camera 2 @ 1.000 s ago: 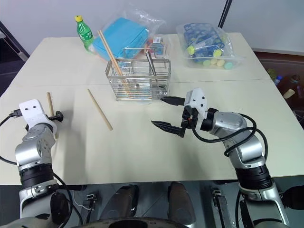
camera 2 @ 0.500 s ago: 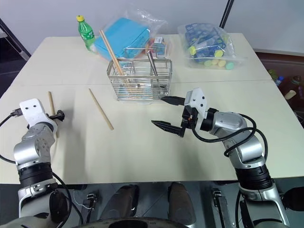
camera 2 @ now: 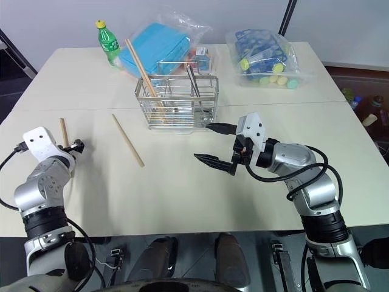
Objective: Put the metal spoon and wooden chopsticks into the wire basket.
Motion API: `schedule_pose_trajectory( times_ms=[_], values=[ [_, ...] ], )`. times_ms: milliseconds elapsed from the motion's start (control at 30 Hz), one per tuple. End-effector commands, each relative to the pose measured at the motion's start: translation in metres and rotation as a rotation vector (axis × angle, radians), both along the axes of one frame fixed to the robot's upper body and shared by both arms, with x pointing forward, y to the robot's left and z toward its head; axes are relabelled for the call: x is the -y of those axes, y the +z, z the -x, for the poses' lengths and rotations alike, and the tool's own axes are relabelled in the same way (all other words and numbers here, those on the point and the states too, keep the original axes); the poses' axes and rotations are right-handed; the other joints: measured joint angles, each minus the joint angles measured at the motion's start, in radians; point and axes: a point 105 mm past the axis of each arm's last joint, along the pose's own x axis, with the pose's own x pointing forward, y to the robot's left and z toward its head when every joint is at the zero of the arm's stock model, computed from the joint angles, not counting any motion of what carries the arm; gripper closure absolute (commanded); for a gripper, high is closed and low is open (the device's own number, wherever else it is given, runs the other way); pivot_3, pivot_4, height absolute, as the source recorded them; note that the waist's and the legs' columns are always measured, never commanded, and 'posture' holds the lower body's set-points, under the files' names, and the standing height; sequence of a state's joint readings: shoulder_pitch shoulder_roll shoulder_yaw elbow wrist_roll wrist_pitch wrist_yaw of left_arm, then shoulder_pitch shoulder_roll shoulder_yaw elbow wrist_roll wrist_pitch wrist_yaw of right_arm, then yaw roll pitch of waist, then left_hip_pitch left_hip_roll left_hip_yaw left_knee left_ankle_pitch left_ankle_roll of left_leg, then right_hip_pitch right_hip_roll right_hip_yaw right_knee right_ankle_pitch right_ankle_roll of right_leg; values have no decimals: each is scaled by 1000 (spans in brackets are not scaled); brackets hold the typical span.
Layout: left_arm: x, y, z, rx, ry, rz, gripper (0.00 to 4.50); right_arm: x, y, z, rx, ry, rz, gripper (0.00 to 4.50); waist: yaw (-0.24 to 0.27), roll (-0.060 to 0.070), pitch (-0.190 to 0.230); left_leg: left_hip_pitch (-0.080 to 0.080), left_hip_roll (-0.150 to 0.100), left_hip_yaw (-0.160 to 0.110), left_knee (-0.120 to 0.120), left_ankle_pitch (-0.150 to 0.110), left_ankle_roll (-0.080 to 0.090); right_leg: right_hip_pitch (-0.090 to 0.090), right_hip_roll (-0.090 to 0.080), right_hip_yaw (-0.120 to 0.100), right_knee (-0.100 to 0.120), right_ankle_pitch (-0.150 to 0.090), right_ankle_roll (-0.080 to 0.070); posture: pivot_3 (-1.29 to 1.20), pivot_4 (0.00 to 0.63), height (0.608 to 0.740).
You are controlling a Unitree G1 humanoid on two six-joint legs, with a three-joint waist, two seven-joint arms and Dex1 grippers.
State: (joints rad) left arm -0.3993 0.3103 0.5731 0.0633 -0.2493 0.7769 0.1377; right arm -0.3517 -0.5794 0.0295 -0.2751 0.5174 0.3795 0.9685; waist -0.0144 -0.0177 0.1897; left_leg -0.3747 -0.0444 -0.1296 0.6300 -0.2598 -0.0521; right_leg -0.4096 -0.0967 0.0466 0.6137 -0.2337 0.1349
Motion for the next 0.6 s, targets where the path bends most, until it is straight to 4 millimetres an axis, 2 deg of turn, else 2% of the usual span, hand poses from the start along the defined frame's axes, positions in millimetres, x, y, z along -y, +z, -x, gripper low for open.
schedule_pose_trajectory(
  times_ms=[33,67,133,167,267,500,600],
  values=[
    [-7,2,7,-3,23,-8,889,1,13,1,58,1,-11,0,1,0,0,0,0,0,0,0,0,0,0,0,0,0,0,0,150,740],
    [-8,1,8,-4,29,-10,1308,1,13,0,58,0,-11,0,1,0,0,0,0,0,0,0,0,0,0,0,0,0,0,0,150,740],
    [-10,1,10,-6,34,-11,2469,2,13,-1,58,-3,-11,0,2,0,0,0,0,0,0,0,0,0,0,0,0,0,0,0,150,740],
    [-10,1,10,-6,35,-11,2877,2,13,-1,58,-3,-11,0,2,0,0,0,0,0,0,0,0,0,0,0,0,0,0,0,150,740],
    [-11,2,12,-3,38,-14,4467,3,13,-1,56,-6,-12,0,3,0,0,0,0,0,0,0,0,0,0,0,0,0,0,0,150,740],
    [-19,7,16,-4,68,-49,4490,5,14,-2,42,-16,-12,0,1,0,0,0,0,0,0,0,0,0,0,0,0,0,0,0,150,740],
    [-26,24,12,19,62,-154,4490,8,17,-3,41,-24,-12,0,1,0,0,0,0,0,0,0,0,0,0,0,0,0,0,0,150,740]
  ],
)
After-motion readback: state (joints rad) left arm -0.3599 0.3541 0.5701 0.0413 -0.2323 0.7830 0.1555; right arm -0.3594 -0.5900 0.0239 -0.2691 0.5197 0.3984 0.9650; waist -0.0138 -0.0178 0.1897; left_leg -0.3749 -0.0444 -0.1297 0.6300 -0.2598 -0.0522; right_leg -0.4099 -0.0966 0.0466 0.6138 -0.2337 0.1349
